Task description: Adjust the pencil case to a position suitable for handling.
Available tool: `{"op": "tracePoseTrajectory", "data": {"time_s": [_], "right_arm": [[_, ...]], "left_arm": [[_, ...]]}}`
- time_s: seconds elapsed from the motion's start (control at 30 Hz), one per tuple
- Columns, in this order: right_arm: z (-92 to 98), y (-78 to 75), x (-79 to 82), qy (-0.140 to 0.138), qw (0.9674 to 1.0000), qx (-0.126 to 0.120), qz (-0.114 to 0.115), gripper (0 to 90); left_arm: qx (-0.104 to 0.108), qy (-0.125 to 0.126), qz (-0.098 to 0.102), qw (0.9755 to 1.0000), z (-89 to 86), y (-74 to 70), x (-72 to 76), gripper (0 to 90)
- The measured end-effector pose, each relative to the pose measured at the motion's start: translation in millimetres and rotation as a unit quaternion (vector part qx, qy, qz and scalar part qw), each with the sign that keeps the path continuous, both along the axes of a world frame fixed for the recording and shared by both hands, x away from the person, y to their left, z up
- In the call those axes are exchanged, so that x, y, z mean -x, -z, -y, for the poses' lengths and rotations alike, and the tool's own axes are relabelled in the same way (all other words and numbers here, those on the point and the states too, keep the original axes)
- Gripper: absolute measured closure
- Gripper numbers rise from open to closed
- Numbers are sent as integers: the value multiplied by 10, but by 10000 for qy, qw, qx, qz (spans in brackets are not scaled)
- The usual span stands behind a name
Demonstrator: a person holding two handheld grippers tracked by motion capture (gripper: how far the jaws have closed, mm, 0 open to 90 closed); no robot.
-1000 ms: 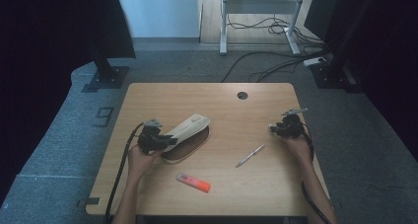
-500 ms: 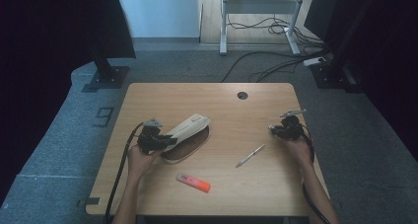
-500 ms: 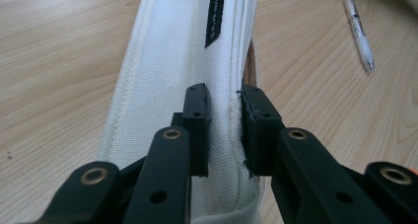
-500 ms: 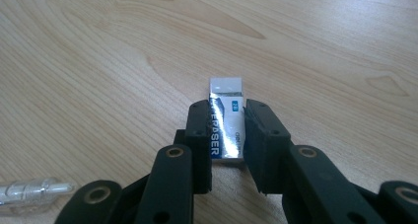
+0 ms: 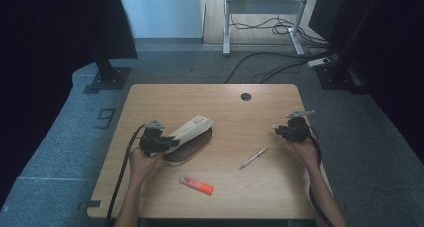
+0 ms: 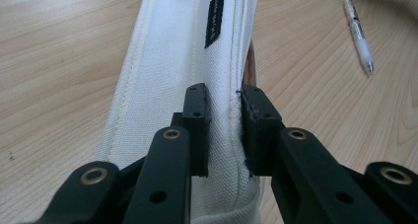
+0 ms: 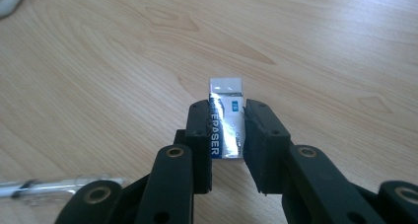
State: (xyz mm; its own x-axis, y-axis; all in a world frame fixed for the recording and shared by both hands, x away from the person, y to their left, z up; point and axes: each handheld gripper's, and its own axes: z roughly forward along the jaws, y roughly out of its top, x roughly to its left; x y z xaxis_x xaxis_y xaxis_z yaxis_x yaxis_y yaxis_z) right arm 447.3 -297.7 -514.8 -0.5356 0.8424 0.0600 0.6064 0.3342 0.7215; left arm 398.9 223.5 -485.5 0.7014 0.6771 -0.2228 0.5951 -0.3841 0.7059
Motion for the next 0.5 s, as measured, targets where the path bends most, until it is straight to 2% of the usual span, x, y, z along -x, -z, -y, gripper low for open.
{"op": "tracePoseTrajectory", "data": {"time_s": [0.5], "right_arm": [[-279, -198, 80, -328, 9993, -55, 175, 713]], "left_arm": [[25, -1, 12, 10000, -8, -22, 17, 750]]}}
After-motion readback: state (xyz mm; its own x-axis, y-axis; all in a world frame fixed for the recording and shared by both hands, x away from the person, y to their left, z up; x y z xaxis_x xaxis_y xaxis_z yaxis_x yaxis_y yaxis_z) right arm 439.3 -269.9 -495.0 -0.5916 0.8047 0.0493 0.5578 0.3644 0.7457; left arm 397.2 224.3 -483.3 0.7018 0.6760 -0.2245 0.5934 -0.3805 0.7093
